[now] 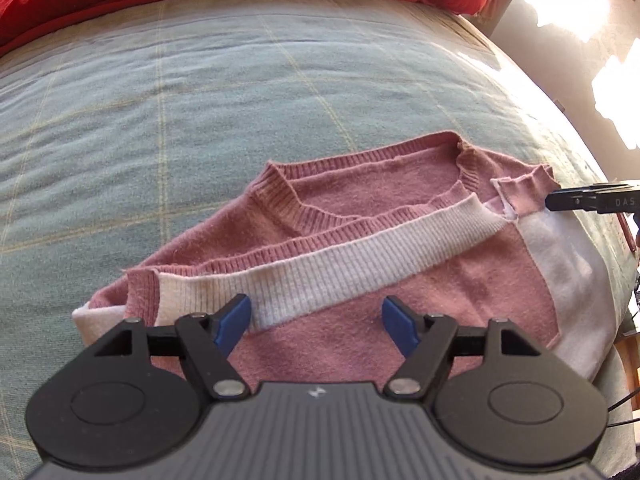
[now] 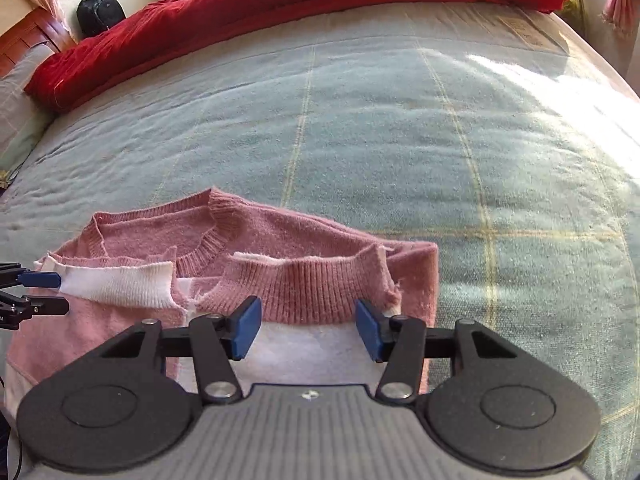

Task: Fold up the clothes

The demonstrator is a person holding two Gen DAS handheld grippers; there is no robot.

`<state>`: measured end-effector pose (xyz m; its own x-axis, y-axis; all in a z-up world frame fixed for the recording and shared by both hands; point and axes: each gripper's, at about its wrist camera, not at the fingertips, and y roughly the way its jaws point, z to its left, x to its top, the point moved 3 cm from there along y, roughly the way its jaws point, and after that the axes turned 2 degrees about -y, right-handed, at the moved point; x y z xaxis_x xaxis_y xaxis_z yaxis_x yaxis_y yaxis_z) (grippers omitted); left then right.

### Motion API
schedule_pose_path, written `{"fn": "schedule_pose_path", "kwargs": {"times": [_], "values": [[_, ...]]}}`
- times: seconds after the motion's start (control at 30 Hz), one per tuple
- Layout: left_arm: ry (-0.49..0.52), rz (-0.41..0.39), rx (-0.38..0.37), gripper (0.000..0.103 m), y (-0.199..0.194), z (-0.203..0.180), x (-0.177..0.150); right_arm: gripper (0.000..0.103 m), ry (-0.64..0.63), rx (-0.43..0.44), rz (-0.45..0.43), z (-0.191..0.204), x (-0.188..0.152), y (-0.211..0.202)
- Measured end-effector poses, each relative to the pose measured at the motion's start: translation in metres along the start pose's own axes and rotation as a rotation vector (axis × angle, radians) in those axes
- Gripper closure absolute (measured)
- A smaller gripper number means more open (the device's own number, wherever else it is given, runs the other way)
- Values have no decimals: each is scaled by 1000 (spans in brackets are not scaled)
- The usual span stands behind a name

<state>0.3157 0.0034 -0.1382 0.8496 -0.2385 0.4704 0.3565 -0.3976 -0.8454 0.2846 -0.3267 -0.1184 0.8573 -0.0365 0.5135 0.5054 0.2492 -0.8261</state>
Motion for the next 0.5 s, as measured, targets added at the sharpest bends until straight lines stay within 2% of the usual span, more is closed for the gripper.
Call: {"fn": "schedule_pose_path", "kwargs": {"times": [0.13, 0.17, 0.2, 0.23, 0.37, 0.5], "values": [[-55, -49, -67, 29, 7, -8, 23, 48, -45, 13, -72, 21, 21, 14], [-65, -59, -72, 29, 11, -9, 27, 59, -50, 21, -78, 25, 25, 22], [-75, -69, -77, 29, 16, -9, 30, 80, -60, 35, -75, 31, 29, 31], [-91, -73, -80, 29, 22, -6, 31, 86, -74, 41, -68, 37, 32, 42], [-173, -83, -100, 30, 44, 9, 30, 87, -127, -1, -38, 51, 33, 75], [-231, -109, -133, 29, 51, 20, 38, 88, -69, 20, -33, 44, 37, 90]]}}
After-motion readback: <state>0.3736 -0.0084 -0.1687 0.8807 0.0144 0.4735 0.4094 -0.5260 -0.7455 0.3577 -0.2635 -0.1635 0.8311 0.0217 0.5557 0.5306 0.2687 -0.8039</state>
